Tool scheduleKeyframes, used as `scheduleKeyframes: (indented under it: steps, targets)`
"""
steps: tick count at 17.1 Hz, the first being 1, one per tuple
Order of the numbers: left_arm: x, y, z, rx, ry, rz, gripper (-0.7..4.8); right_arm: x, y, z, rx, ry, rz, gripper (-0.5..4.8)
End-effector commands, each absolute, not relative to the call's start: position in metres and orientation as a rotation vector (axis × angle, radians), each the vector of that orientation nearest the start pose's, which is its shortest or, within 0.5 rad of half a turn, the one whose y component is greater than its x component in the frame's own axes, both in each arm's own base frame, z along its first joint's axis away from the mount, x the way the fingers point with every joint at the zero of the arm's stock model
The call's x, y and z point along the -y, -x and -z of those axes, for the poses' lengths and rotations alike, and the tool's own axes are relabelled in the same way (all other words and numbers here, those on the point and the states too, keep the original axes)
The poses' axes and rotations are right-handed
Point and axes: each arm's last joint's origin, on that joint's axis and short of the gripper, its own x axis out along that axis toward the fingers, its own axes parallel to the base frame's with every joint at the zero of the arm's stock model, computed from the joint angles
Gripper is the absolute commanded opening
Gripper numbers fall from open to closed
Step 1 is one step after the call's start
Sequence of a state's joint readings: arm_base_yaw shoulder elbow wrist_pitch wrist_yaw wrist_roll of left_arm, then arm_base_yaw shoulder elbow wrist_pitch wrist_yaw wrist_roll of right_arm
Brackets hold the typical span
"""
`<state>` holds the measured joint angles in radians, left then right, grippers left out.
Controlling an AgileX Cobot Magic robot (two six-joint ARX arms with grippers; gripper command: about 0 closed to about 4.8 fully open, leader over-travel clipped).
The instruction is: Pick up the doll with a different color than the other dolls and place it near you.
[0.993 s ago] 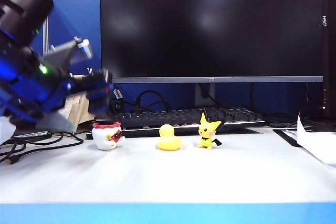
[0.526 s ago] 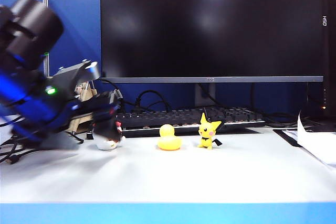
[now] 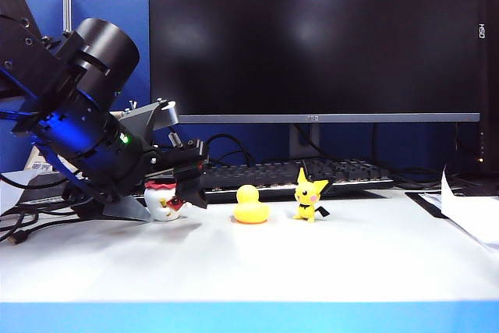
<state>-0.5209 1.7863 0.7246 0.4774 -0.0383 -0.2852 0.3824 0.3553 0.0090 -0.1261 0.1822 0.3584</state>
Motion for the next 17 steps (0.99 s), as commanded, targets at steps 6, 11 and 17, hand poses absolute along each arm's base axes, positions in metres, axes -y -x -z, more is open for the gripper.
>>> scheduleKeyframes:
  steps: [6, 11, 17]
  targets:
    - [0.166, -0.296, -0.136, -0.507, 0.117, 0.353, 4.79, -0.036, -0.103, -0.125, -0.476, -0.226, -0.113, 1.44]
    - [0.169, -0.302, -0.125, -0.556, 0.104, 0.343, 4.79, -0.036, -0.103, -0.125, -0.476, -0.226, -0.113, 1.44]
    - [0.17, -0.305, -0.13, -0.495, 0.106, 0.33, 4.79, -0.036, -0.103, -0.125, -0.476, -0.226, -0.113, 1.44]
